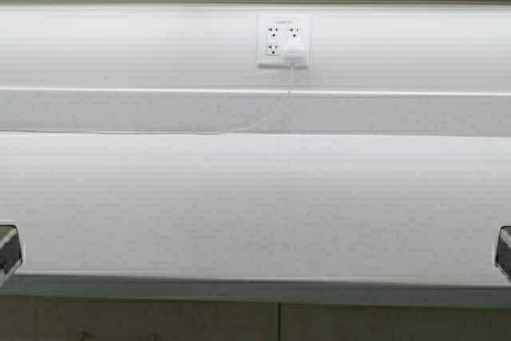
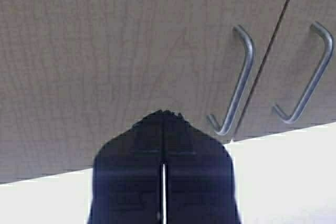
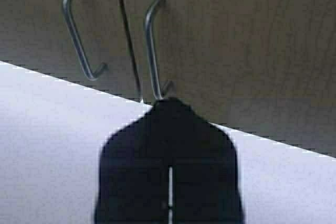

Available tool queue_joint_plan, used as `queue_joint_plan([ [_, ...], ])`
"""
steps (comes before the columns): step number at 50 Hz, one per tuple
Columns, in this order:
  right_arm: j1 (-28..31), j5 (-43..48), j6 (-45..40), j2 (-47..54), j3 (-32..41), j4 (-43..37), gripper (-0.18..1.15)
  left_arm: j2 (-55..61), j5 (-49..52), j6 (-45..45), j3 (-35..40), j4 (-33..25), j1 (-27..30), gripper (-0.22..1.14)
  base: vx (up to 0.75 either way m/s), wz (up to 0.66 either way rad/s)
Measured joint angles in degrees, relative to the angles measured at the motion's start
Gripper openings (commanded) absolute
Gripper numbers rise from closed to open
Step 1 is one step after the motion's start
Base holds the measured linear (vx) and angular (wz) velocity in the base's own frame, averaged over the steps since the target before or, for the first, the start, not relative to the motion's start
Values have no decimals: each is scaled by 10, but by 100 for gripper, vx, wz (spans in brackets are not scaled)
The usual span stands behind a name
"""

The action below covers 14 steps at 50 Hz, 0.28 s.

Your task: Open the cabinet, put the pot inside, then close it

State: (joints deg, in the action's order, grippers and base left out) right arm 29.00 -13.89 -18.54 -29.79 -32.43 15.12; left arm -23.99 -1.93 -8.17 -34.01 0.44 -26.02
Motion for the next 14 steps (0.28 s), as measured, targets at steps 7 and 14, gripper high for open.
queue_joint_plan([
  [7,0,0,0,0,-1,1,6,0,0,0,-4,0,0,4,0,0],
  [14,-1,0,-1,0,-4,0,6,0,1,0,-8,0,0,4,0,0],
])
